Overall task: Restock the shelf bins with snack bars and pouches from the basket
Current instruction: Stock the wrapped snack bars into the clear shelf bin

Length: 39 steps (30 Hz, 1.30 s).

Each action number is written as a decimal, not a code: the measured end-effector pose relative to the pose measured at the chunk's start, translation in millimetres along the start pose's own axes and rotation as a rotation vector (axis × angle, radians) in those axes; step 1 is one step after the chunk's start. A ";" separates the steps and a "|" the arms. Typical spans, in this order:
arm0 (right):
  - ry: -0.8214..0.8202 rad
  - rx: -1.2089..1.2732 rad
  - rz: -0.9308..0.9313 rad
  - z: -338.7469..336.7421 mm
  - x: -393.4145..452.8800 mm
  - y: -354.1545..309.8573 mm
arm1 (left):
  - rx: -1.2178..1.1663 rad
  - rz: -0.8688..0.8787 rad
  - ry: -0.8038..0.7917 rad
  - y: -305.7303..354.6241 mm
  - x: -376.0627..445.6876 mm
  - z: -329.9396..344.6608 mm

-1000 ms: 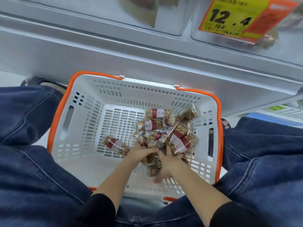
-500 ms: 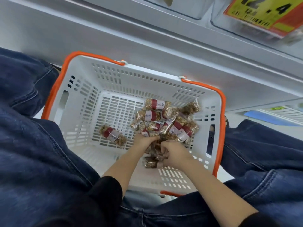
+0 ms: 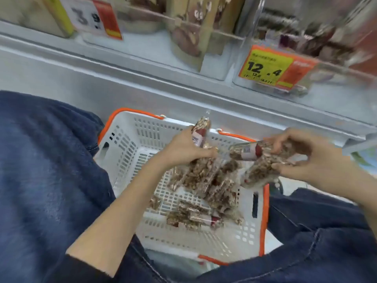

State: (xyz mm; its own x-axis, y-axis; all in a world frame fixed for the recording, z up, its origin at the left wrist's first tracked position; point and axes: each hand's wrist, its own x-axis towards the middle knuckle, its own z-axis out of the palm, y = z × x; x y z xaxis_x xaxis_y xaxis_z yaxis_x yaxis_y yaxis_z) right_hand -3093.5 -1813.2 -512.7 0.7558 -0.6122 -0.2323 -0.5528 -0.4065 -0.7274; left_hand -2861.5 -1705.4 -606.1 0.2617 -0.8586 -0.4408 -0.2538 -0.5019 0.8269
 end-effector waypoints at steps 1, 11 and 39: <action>0.113 0.027 -0.043 -24.5 -9.9 -11.0 | -0.004 0.058 0.029 23.5 -9.0 -12.3; 0.928 0.573 -0.230 -124.8 0.6 -27.3 | -0.186 0.365 0.083 236.7 -2.0 -18.4; 1.152 0.141 -0.175 -100.7 28.5 -3.5 | 0.430 1.076 0.497 188.9 47.2 39.3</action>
State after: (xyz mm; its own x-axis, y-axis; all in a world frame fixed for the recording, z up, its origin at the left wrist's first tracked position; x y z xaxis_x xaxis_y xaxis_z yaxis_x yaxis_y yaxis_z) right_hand -3105.3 -1897.5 -451.7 0.0136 -0.8369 0.5472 -0.3745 -0.5117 -0.7733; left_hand -2933.7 -1844.8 -484.4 0.0321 -0.7683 0.6393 -0.8134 0.3517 0.4634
